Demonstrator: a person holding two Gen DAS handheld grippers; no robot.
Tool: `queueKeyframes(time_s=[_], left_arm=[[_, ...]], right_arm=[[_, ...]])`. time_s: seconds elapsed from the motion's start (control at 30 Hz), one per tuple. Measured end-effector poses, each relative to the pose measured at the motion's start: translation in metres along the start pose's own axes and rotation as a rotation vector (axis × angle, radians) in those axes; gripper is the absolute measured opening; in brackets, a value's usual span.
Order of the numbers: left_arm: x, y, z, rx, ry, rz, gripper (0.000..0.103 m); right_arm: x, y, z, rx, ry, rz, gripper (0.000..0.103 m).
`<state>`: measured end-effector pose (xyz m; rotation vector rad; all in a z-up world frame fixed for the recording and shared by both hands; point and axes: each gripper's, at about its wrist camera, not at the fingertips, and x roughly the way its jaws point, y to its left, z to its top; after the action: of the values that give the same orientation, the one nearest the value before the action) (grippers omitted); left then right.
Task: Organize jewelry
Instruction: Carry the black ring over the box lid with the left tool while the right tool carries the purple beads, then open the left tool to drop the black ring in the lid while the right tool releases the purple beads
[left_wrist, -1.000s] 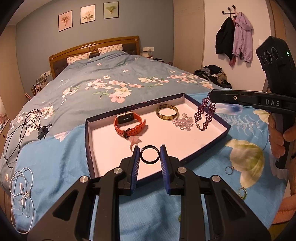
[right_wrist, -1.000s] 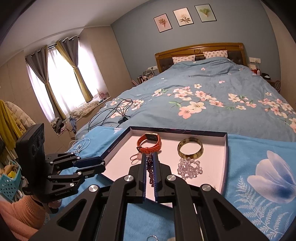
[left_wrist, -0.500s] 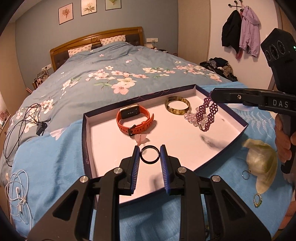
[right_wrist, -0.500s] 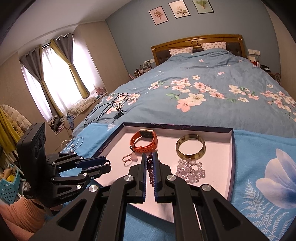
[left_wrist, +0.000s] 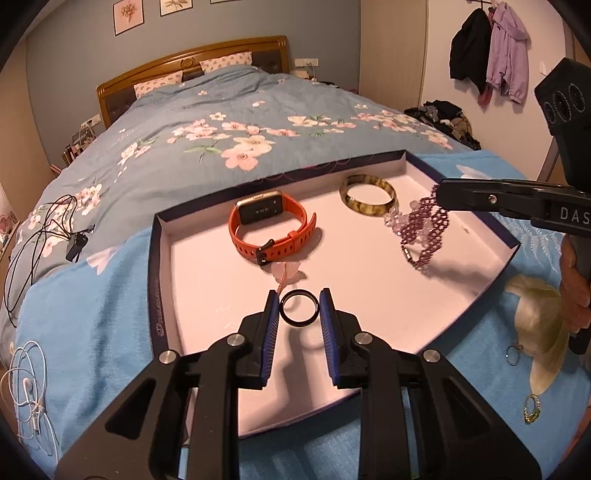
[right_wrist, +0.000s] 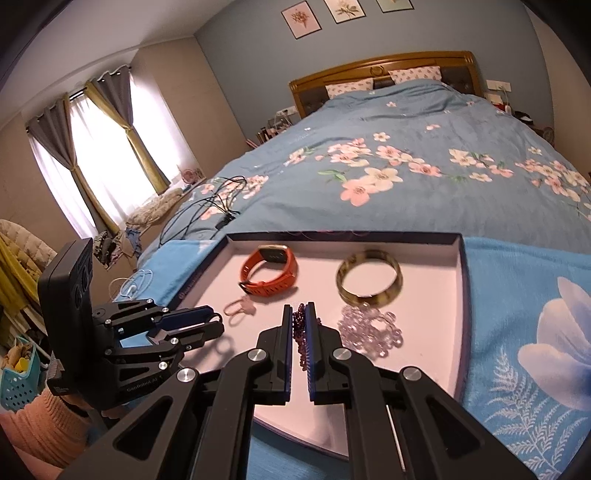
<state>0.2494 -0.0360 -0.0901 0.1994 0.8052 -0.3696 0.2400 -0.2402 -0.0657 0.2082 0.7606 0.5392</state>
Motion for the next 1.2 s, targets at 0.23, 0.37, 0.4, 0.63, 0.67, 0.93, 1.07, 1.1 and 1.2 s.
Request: queueKeyframes(time_s=[0.23, 0.37, 0.4, 0.63, 0.67, 0.93, 1.07, 1.1, 1.2], left_arm=[[0.017, 0.005, 0.001, -0.024, 0.043, -0.007, 0.022], [0.023, 0.006, 0.003, -0.030, 0.059, -0.008, 0.022], [0.024, 0.006, 0.004, -0.027, 0.059, -0.005, 0.022], [0.028, 0.004, 0.008, -0.022, 0.059, 0.000, 0.023], [0.028, 0.004, 0.008, -0.023, 0.058, 0.002, 0.023], [0.024, 0.004, 0.010, -0.035, 0.034, 0.010, 0.038], [0.009, 0.005, 0.011, -0.033, -0.010, 0.020, 0.050], [0.003, 0.004, 0.011, -0.029, -0.024, 0.023, 0.050], [-0.015, 0.003, 0.009, -0.031, -0.060, 0.029, 0.054]], right_arm=[[0.002, -0.012, -0.003, 0.017, 0.015, -0.036, 0.005], [0.005, -0.016, -0.005, 0.019, 0.028, -0.057, 0.005], [0.006, -0.017, -0.005, 0.019, 0.031, -0.060, 0.005], [0.008, -0.025, -0.009, 0.034, 0.044, -0.093, 0.007], [0.008, -0.026, -0.009, 0.035, 0.046, -0.097, 0.008], [0.009, -0.028, -0.012, 0.036, 0.053, -0.121, 0.008], [0.005, -0.028, -0.013, 0.036, 0.043, -0.140, 0.016], [0.004, -0.028, -0.013, 0.033, 0.040, -0.145, 0.017], [-0.005, -0.024, -0.014, 0.020, 0.026, -0.153, 0.024]])
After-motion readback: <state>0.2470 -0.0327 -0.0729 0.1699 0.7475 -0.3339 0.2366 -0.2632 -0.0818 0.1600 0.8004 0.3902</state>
